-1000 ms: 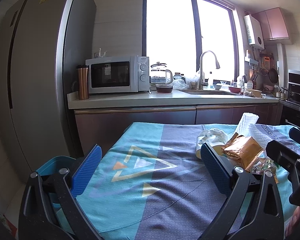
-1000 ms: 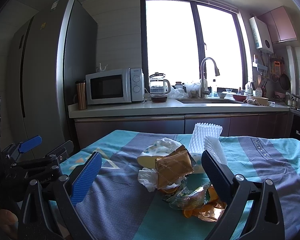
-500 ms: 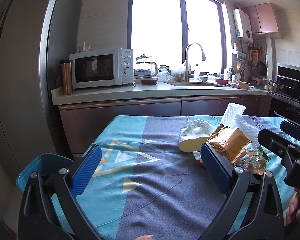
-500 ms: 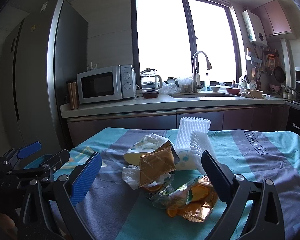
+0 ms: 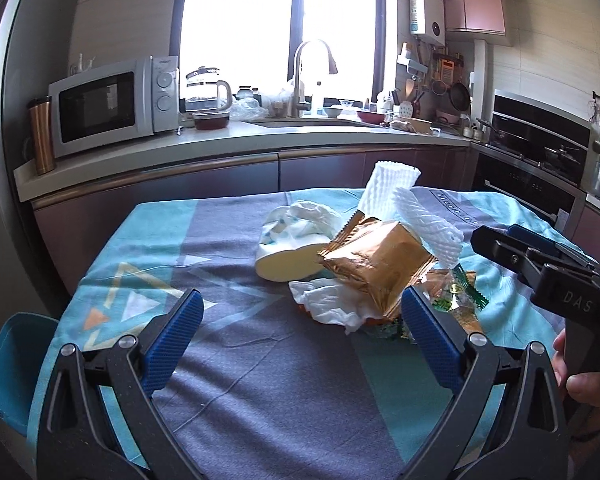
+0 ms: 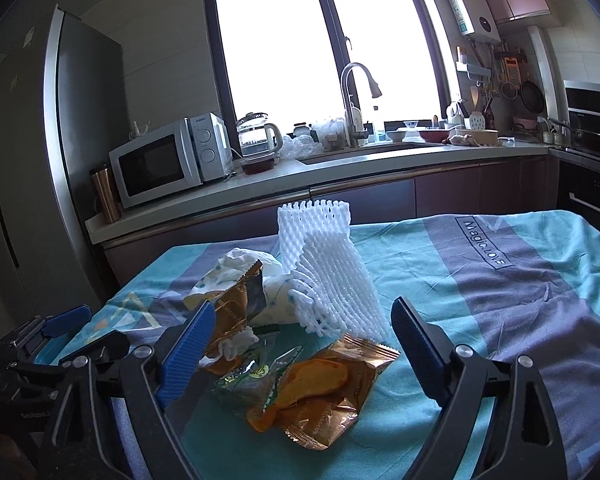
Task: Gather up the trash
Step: 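Grasp the gold wrapper with the left tool while the right tool grasps the green wrapper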
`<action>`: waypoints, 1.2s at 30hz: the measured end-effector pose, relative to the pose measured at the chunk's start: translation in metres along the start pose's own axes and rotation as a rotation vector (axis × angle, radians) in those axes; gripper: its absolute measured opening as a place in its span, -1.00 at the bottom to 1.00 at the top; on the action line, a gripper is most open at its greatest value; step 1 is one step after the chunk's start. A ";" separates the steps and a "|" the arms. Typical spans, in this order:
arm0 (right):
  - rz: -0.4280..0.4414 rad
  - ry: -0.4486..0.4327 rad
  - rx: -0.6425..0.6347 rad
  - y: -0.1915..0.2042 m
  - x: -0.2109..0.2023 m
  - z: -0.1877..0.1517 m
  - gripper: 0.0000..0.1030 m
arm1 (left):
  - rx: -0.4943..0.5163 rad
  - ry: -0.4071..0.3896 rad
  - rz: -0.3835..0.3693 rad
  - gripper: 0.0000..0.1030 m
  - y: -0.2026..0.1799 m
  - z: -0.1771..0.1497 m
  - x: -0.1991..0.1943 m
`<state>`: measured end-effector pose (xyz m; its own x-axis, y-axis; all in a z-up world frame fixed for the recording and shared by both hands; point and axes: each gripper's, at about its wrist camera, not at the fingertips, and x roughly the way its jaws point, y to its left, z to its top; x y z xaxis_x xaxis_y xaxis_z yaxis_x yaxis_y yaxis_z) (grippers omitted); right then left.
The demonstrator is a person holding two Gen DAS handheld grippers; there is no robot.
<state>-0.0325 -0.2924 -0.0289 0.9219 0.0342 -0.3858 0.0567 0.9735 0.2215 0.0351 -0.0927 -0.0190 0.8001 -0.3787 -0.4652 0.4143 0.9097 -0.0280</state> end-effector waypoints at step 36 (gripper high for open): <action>0.281 0.177 0.072 -0.012 0.010 -0.026 -0.83 | 0.014 0.200 -0.231 -0.73 -0.026 0.009 0.085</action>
<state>-0.0337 -0.2983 -0.0588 0.8247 0.3438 -0.4491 -0.1575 0.9022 0.4015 0.0962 -0.1496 -0.0495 0.5828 -0.5333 -0.6132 0.5826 0.8002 -0.1421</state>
